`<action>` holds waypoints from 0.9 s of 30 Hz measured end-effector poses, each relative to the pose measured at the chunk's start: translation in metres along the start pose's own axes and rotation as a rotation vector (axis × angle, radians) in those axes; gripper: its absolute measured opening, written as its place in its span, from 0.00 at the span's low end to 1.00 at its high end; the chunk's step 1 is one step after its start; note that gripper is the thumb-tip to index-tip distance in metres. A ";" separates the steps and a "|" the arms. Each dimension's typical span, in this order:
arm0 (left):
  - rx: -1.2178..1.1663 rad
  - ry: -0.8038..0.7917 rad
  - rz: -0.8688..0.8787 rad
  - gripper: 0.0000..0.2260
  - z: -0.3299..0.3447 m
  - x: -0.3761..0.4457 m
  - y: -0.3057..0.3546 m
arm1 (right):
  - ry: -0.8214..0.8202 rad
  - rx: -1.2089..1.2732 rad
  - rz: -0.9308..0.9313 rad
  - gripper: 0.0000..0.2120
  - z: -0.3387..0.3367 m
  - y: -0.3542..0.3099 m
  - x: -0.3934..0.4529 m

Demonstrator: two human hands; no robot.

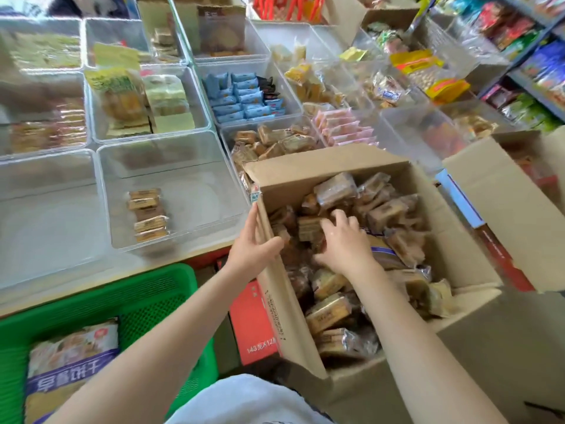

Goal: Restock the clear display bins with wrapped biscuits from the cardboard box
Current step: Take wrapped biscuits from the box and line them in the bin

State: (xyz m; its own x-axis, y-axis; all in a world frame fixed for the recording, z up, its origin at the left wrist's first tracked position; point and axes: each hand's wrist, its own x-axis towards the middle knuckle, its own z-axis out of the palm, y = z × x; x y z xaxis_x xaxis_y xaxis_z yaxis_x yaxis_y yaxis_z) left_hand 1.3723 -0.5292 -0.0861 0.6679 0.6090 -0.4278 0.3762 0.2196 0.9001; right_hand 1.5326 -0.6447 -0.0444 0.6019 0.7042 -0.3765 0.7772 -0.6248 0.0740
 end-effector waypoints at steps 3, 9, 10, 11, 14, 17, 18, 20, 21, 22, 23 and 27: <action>-0.011 0.014 0.005 0.44 0.003 0.000 -0.001 | -0.059 -0.075 0.009 0.43 0.004 -0.010 -0.003; -0.005 0.011 0.025 0.45 0.004 0.001 -0.002 | -0.012 -0.055 -0.131 0.20 0.005 -0.014 -0.007; -0.002 0.011 0.026 0.45 0.004 0.001 -0.001 | -0.022 -0.002 -0.149 0.18 0.002 -0.010 -0.008; 0.000 0.013 0.025 0.46 0.004 0.002 -0.002 | -0.031 0.074 -0.160 0.18 -0.001 -0.006 -0.009; 0.002 -0.004 0.029 0.47 0.003 0.003 -0.003 | 0.012 0.484 -0.123 0.17 -0.021 0.010 -0.016; 0.074 -0.019 0.014 0.50 0.001 0.001 0.004 | 0.145 0.956 -0.090 0.13 -0.042 0.020 -0.025; 0.127 0.000 0.040 0.50 -0.001 -0.002 0.010 | 0.161 1.104 -0.091 0.12 -0.047 0.020 -0.026; 0.137 0.082 0.162 0.39 -0.007 -0.011 0.025 | 0.138 1.358 -0.097 0.12 -0.056 0.011 -0.025; 0.056 0.096 0.207 0.32 -0.013 -0.015 0.034 | 0.109 1.456 -0.107 0.12 -0.059 0.004 -0.023; -0.069 0.075 0.208 0.25 -0.021 -0.019 0.043 | 0.078 1.531 -0.118 0.12 -0.062 -0.005 -0.020; -0.199 0.024 0.173 0.21 -0.030 -0.024 0.052 | 0.045 1.583 -0.128 0.12 -0.065 -0.016 -0.017; -0.295 -0.025 0.101 0.18 -0.078 -0.027 0.061 | -0.087 1.515 -0.197 0.13 -0.069 -0.066 0.001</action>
State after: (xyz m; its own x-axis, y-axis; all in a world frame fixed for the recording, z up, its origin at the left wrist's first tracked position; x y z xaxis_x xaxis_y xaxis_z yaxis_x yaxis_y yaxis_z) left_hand 1.3273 -0.4724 -0.0129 0.7092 0.6210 -0.3338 0.1068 0.3733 0.9215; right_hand 1.4949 -0.5794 0.0142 0.4605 0.8272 -0.3221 -0.1031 -0.3106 -0.9449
